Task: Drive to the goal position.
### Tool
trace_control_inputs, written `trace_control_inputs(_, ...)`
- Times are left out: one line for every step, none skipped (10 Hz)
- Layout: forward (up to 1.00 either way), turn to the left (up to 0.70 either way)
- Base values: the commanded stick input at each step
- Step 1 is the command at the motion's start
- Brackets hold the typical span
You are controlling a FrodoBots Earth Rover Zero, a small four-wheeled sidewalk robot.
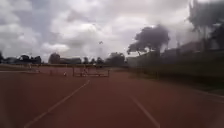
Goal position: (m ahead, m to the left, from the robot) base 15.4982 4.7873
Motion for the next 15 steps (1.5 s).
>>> trace_control_inputs(0.7, -0.35)
trace_control_inputs(0.7, -0.35)
trace_control_inputs(0.7, -0.35)
trace_control_inputs(0.7, -0.35)
trace_control_inputs(0.7, -0.35)
trace_control_inputs(0.7, -0.35)
trace_control_inputs(0.7, -0.35)
trace_control_inputs(0.7, -0.35)
trace_control_inputs(0.7, -0.35)
trace_control_inputs(0.7, -0.35)
trace_control_inputs(0.7, -0.35)
trace_control_inputs(0.7, 0.0)
trace_control_inputs(0.7, 0.0)
trace_control_inputs(0.7, 0.0)
trace_control_inputs(0.7, 0.0)
